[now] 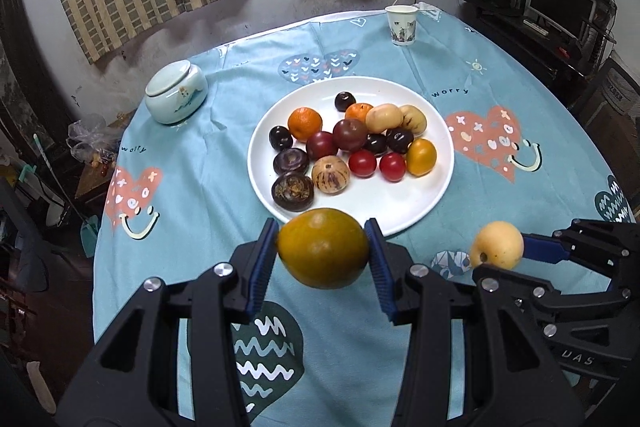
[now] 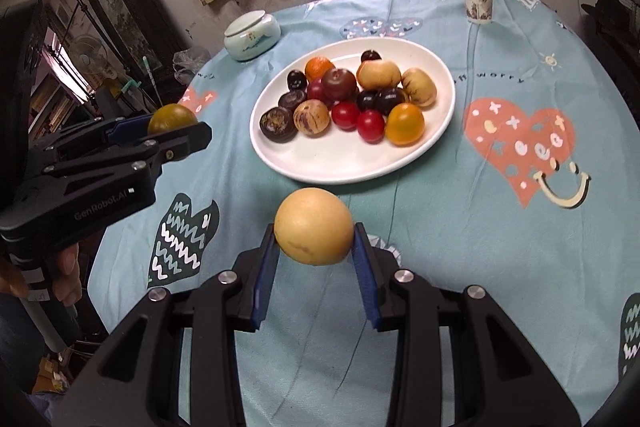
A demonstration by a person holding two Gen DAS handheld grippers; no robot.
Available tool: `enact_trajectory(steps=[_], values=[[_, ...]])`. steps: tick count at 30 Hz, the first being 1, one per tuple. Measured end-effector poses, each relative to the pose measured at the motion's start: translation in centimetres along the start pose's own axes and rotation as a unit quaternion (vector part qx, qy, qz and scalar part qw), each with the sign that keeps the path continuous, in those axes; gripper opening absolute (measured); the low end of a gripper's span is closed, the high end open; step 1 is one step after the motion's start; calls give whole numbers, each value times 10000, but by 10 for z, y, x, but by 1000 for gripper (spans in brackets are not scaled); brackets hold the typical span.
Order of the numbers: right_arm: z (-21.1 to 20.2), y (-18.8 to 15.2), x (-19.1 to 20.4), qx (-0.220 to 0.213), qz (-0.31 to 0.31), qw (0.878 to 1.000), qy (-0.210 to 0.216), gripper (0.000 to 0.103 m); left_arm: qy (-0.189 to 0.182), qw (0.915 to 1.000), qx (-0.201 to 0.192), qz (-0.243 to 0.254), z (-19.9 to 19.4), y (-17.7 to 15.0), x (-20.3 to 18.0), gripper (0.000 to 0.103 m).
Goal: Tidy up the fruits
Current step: 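Carry both fruits over the white plate and open both tools to release them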
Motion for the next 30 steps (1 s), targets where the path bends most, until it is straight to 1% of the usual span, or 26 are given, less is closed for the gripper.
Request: enact_trajectory(steps=[5, 8, 10, 12, 13, 14, 15, 16, 17, 18, 19, 20, 22, 23, 25, 27, 28, 29, 30], values=[[-6, 20, -1, -149, -180, 9997, 81, 37, 45, 9999, -146, -75, -4, 11, -1, 45], [-7, 34, -1, -229, -266, 9993, 134, 37, 57, 9998, -182, -89, 0, 20, 0, 44], [-5, 42, -3, -245, -305, 9992, 123, 37, 49, 9996, -201, -169, 3, 26, 9, 41], [-3, 49, -7, -234, -300, 9992, 141, 37, -60, 9993, -195, -316, 5, 29, 27, 41], [-1, 51, -9, -222, -300, 9992, 135, 37, -69, 9991, -201, -364, 7, 27, 38, 46], [1, 51, -12, -218, -279, 9993, 119, 37, -24, 9989, -218, -412, 8, 23, 47, 64], [3, 50, -15, -202, -228, 9995, 127, 37, 2, 9989, -214, -416, 10, 15, 56, 70], [6, 49, -19, -177, -159, 9996, 135, 37, -26, 9991, -139, -405, 14, 8, 60, 70], [10, 46, -22, -128, -100, 9998, 144, 37, -110, 9992, 94, -369, 19, -4, 60, 69], [14, 43, -24, -75, -73, 9998, 167, 37, -222, 9991, 249, -277, 22, -13, 55, 69], [17, 39, -25, -7, -55, 9998, 201, 37, -391, 9984, 410, -86, 23, -27, 46, 69], [22, 33, -25, 91, -55, 9997, 240, 37, -485, 9974, 528, 78, 22, -37, 39, 69], [29, 24, -24, 245, -51, 9993, 276, 37, -724, 9936, 739, 456, 18, -67, 23, 69], [32, 20, -24, 302, -30, 9991, 311, 37, -810, 9914, 865, 550, 18, -79, 18, 69], [39, 13, -23, 422, -14, 9985, 353, 37, -865, 9878, 1143, 604, 28, -99, 9, 69], [47, 9, -21, 537, 17, 9978, 378, 37, -769, 9862, 1371, 520, 43, -110, 6, 67], [49, 7, -20, 566, 22, 9976, 390, 37, -902, 9850, 1404, 431, 47, -111, 6, 65], [50, 7, -19, 583, 10, 9975, 402, 37, -1088, 9827, 1445, 407, 48, -112, 3, 55], [49, 6, -17, 585, -12, 9974, 413, 37, -1160, 9816, 1438, 478, 46, -112, -2, 42]])
Point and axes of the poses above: each gripper's, at about its wrist camera, not at the fingertips, and z roughly the way its jaws point, x to its left, y to its top, the point moved 2 cm from there along z, roughly the way its jaws point, and after that the axes turned 2 degrees about -z, right-handed, at the moved point
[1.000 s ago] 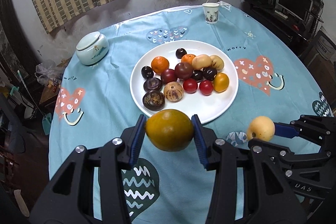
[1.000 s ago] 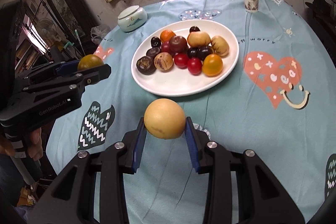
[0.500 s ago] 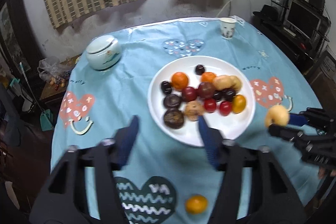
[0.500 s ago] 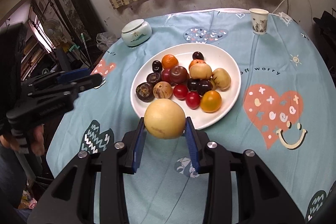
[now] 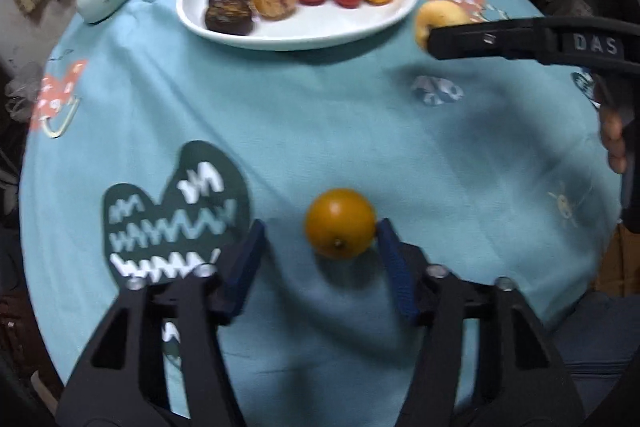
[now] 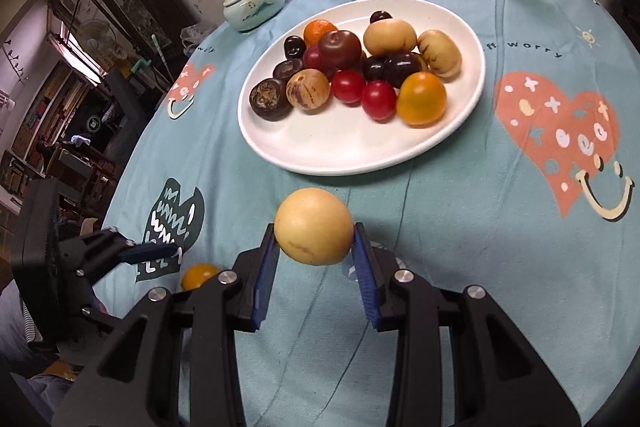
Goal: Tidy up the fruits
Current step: 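Carry both fruits over the white plate and open both tools to release them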
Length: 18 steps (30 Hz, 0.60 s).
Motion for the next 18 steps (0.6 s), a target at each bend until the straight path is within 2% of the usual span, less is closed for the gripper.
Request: enact_trajectory(steps=[2, 6, 8, 11, 14, 15, 16, 18], values=[[-2, 0, 2, -19, -41, 10000, 11, 37, 39, 9998, -106, 172, -1, 6, -8, 38], [-3, 1, -3, -49, 14, 10000, -6, 37, -112, 9996, -243, 22, -3, 31, -6, 37], [-4, 5, -6, -93, 28, 9999, -41, 37, -218, 9985, -492, 41, -15, 49, -5, 37], [-10, 23, -10, -262, 6, 9996, -107, 37, -302, 9948, -961, -129, -33, 93, 5, 37], [-13, 51, -13, -532, -28, 9984, -187, 37, 156, 9928, -1164, -236, -31, 138, 12, 37], [-11, 59, -15, -568, -39, 9981, -224, 37, 501, 9922, -1122, -210, -24, 152, 13, 37], [-9, 66, -17, -585, -37, 9980, -247, 37, 639, 9919, -1083, -192, -19, 162, 13, 37], [-3, 80, -20, -612, -64, 9976, -301, 37, 686, 9919, -1033, -266, -8, 177, 17, 37]])
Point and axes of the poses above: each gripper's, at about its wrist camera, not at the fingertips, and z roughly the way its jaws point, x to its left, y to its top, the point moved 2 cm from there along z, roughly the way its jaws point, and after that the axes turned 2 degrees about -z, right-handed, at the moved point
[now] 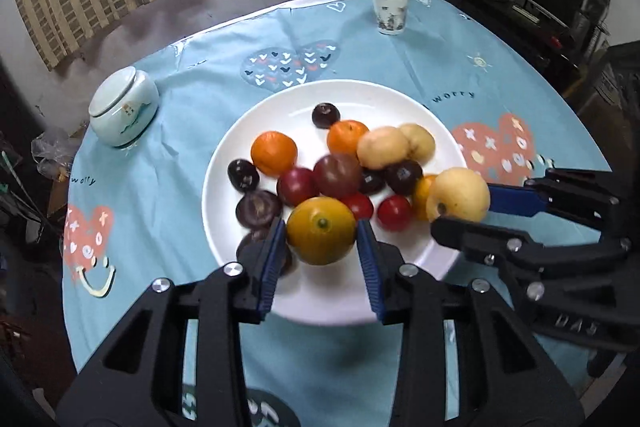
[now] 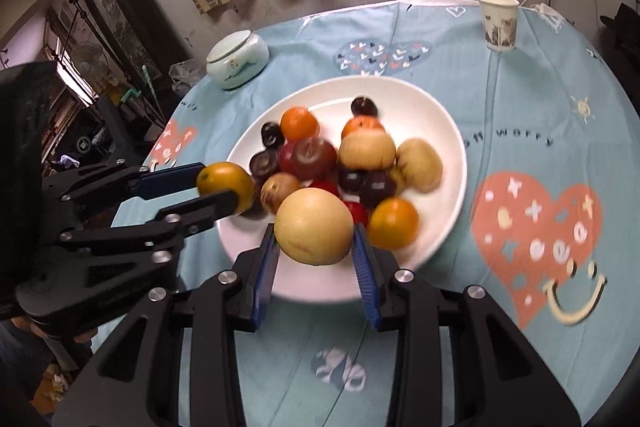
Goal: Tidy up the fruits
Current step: 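Carry both fruits over the white plate and open both tools to release them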
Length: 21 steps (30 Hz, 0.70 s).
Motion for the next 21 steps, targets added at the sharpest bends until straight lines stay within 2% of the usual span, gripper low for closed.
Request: enact_trajectory(steps=[6, 10, 13, 15, 17, 19, 20, 21], values=[[29, 24, -10, 151, -63, 9997, -202, 37, 319, 9991, 209, -203, 29, 19, 10, 38], [43, 34, -13, 342, -50, 9993, -105, 38, 488, 9982, 261, -246, 37, 17, 18, 38], [44, 40, -12, 337, -38, 9994, -113, 41, 549, 9978, 207, -308, 35, 17, 22, 43], [41, 43, -11, 277, -72, 9995, -116, 41, 587, 9975, 161, -367, 32, 18, 25, 53], [35, 46, -11, 212, -93, 9997, -73, 41, 618, 9974, 117, -364, 29, 19, 25, 55], [26, 47, -11, 106, -75, 9999, -69, 57, 620, 9973, 93, -394, 24, 20, 26, 55], [20, 48, -12, 0, -14, 10000, -69, 68, 622, 9972, 76, -408, 21, 20, 26, 56], [15, 49, -12, -84, 13, 10000, -39, 68, 628, 9971, 62, -414, 19, 20, 26, 57]])
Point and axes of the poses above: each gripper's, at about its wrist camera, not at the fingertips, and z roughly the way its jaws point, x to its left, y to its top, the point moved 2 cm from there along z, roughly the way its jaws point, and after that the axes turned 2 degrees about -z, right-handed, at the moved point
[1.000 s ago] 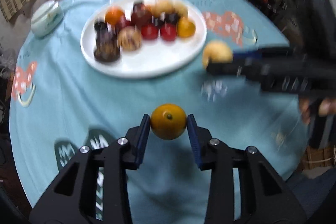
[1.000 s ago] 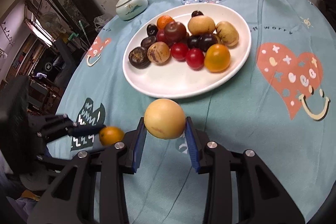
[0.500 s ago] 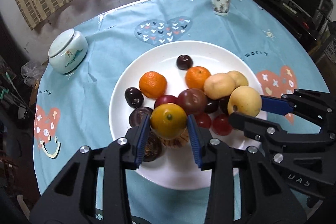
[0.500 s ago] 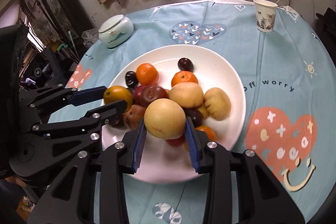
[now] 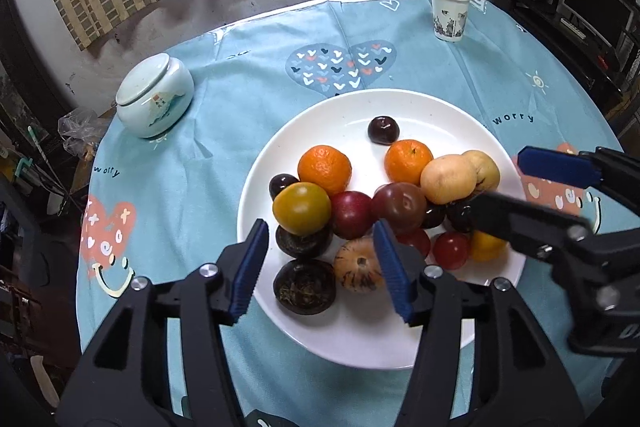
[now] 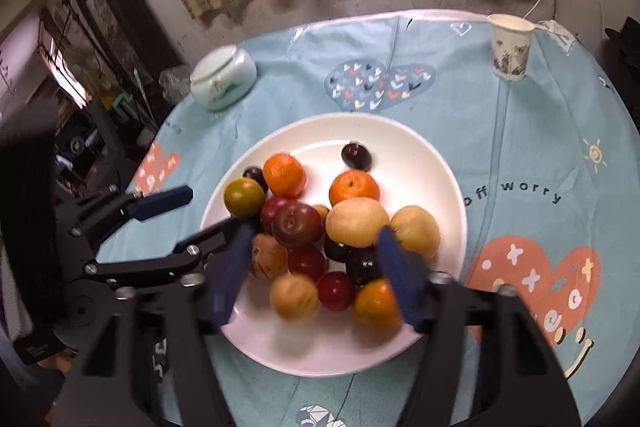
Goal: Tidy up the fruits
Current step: 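Carry both fruits over the white plate and open both tools to release them, then withdraw both open tools from the plate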
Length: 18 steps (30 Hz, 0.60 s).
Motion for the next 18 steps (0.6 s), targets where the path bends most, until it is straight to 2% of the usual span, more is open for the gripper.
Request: enact_trajectory(steps=[4, 10, 12, 14, 17, 18], values=[[-19, 0, 3, -156, -3, 9999, 36, 68, 13, 9999, -100, -42, -12, 0, 1, 58], [-46, -24, 3, -256, 107, 9996, 65, 68, 181, 9985, -508, -130, -44, -2, 9, 77], [-52, -39, 3, -202, 167, 9996, 66, 68, 307, 9968, -727, -126, -58, -5, 11, 88], [-57, -55, 3, -151, 240, 9996, 80, 68, 258, 9953, -926, -142, -73, -7, 11, 90], [-60, -71, 7, -69, 296, 9995, 101, 68, 186, 9944, -1021, -220, -87, -8, 9, 100], [-61, -75, 9, -55, 297, 9995, 110, 68, 173, 9939, -1061, -264, -92, -9, 8, 100]])
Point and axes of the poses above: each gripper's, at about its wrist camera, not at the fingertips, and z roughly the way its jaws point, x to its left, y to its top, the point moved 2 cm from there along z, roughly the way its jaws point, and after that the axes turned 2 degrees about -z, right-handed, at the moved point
